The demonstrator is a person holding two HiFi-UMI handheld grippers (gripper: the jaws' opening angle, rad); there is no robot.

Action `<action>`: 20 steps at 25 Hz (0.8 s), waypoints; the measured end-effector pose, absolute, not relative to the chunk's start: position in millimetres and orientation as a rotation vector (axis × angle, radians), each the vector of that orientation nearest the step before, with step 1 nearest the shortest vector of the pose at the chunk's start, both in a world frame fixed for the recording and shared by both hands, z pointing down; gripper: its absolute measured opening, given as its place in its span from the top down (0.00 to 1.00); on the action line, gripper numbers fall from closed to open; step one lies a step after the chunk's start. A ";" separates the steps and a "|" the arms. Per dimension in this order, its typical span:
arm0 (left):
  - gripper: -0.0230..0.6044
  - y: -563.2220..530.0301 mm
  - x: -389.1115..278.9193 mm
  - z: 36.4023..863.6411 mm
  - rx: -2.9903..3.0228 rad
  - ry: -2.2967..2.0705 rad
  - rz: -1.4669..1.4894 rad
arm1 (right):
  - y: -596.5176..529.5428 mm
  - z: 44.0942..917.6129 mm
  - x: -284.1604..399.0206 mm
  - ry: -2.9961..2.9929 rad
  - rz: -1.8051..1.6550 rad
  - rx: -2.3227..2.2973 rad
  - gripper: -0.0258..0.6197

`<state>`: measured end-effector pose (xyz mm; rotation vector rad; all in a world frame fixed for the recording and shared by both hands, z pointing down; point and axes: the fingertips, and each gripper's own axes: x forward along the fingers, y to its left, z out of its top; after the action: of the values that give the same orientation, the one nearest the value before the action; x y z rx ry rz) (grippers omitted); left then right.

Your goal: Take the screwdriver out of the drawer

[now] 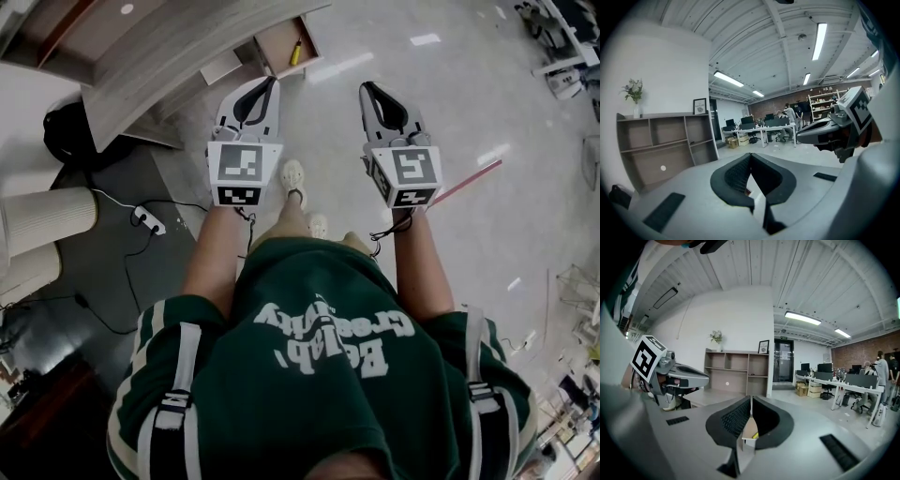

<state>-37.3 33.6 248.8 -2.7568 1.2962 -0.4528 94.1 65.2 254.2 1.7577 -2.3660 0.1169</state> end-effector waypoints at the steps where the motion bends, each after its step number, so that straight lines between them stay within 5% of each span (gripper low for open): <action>1: 0.93 21.3 -35.0 249.6 -2.763 1.289 -0.453 | 53.0 254.4 94.4 -2.363 0.115 1.755 0.90; 20: 0.93 -190.1 -18.9 307.3 -2.865 1.203 -0.536 | -161.1 292.1 99.6 -2.271 0.187 1.768 0.90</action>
<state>-18.9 -190.1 307.3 -2.8648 1.2033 -0.5361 99.6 -161.1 292.1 1.7683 -2.2708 0.1867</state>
